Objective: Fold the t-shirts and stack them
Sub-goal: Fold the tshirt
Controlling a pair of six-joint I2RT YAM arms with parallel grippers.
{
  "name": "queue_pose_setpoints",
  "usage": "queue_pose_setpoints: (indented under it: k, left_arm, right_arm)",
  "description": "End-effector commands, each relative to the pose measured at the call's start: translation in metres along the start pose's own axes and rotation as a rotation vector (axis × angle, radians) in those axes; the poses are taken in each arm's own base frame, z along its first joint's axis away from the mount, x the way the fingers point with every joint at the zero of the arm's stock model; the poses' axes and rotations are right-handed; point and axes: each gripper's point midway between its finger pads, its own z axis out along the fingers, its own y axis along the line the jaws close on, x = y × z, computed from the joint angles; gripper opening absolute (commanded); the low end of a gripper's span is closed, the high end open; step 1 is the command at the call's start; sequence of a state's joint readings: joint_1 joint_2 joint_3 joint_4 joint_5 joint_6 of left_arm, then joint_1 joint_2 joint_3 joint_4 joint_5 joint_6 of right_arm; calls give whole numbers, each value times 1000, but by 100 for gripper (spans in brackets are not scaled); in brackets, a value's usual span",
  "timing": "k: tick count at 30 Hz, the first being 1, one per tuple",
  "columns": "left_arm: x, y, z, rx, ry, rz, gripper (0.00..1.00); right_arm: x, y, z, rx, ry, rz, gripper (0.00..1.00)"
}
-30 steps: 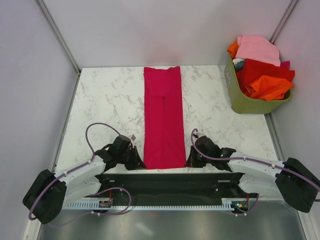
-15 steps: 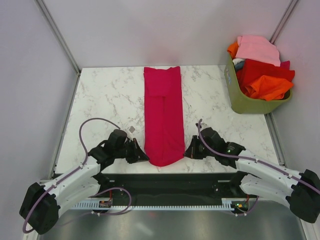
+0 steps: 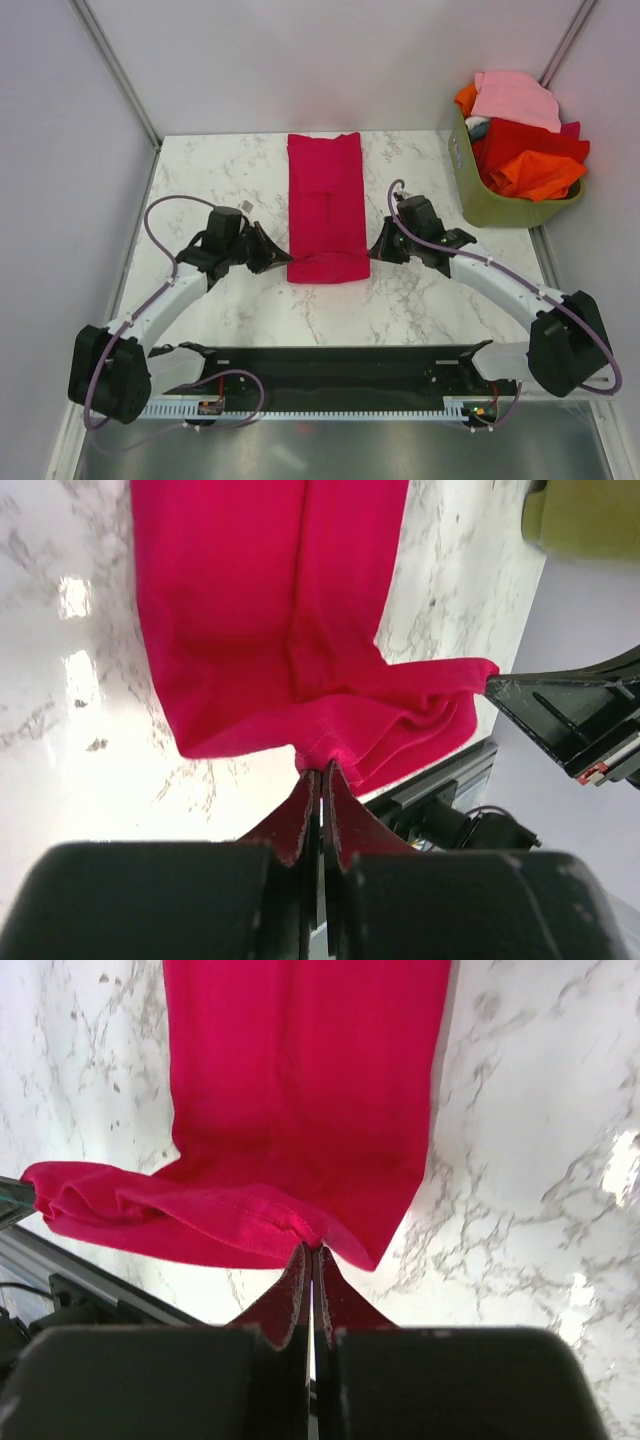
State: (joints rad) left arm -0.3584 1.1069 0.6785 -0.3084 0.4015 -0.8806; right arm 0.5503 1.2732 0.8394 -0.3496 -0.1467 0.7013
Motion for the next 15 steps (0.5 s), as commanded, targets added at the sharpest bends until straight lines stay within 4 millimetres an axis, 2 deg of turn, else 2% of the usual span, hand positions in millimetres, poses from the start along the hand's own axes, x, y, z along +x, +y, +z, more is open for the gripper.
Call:
queue_pose_setpoints:
  k: [1,2,3,4,6,7,9,10,11,15]
  left_arm:
    - [-33,-12,8,18,-46,48,2]
    - [-43,-17,9,26,-61,52,2]
    - [-48,-17,13,21,-66,52,2]
    - [-55,-10,20,2,-64,36,2]
    - [-70,-15,25,9,-82,36,2]
    - [-77,-11,31,-3,-83,24,2]
    - [-92,-16,33,3,-103,36,2]
    - [-97,-17,35,2,-108,36,2]
    - [-105,-18,40,2,-112,37,2]
    - [-119,-20,54,2,-96,31,2]
  right_arm:
    - [-37,7,7,-19,-33,-33,0]
    - [-41,8,10,-25,-27,-35,0]
    - [-57,11,10,-32,-51,-28,0]
    - [-58,5,19,-17,-29,-24,0]
    - [-75,7,23,-31,-38,-15,0]
    - [-75,2,32,-20,-20,-9,0]
    - [-89,2,36,-31,-25,-2,0]
    - [-89,-1,45,-26,-7,5,0]
    - [-97,4,47,-40,-14,-2,0]
    - [-107,-3,67,-45,19,19,0]
